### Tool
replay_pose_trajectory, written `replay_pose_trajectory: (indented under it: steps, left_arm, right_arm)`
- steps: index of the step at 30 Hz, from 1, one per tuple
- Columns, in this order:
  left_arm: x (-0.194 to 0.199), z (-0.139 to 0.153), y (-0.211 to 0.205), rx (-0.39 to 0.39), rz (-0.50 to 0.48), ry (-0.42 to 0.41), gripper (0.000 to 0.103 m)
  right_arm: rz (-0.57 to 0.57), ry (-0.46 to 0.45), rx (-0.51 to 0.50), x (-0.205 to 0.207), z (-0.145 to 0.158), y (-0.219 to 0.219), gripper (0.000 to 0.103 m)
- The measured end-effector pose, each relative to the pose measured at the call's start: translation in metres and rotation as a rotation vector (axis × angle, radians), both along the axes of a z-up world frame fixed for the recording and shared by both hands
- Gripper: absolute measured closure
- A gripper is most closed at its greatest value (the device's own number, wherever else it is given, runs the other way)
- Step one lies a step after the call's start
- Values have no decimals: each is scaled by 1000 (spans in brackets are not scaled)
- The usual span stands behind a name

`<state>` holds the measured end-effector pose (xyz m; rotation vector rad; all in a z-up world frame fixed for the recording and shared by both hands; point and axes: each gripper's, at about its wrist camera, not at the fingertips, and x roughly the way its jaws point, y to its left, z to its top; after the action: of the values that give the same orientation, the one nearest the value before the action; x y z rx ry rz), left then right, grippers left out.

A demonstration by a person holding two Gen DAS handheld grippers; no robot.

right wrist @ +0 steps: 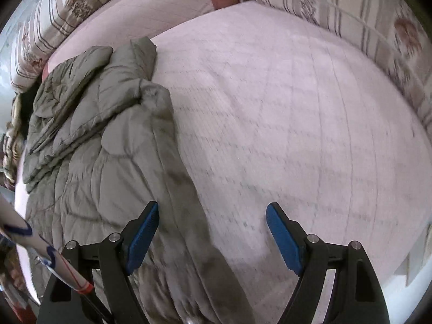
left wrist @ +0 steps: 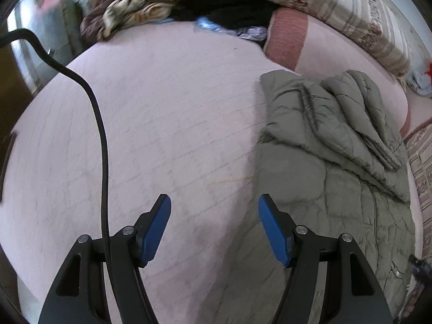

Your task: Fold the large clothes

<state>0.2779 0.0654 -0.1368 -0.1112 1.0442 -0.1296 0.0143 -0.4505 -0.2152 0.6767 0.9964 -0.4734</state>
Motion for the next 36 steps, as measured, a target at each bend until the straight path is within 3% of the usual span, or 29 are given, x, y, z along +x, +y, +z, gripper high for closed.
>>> replay_pose_trajectory:
  steps: [4, 8, 13, 17, 20, 26, 33, 36]
  left_arm:
    - [-21, -7, 13, 25, 15, 20, 37]
    - [-41, -23, 17, 24, -5, 74, 37]
    - [-64, -38, 18, -71, -40, 135, 37]
    - [-80, -42, 20, -201, -92, 184, 37]
    - [-92, -43, 17, -211, -112, 180, 37]
    - [-118, -48, 27, -364, -143, 210, 37]
    - [-136, -50, 24, -392, -113, 191, 37]
    - [-140, -49, 18, -401, -162, 198, 37]
  right_arm:
    - [-1, -48, 94, -20, -10, 3, 19]
    - [23, -84, 112, -34, -12, 13, 18]
    - [96, -108, 152, -44, -13, 32, 18]
    - [134, -123, 171, -44, -16, 45, 18]
    - [156, -132, 170, -49, -17, 52, 17]
    - [175, -159, 215, -55, -18, 58, 17]
    - [223, -185, 265, -66, -19, 71, 18]
    - [242, -194, 283, -70, -20, 78, 19]
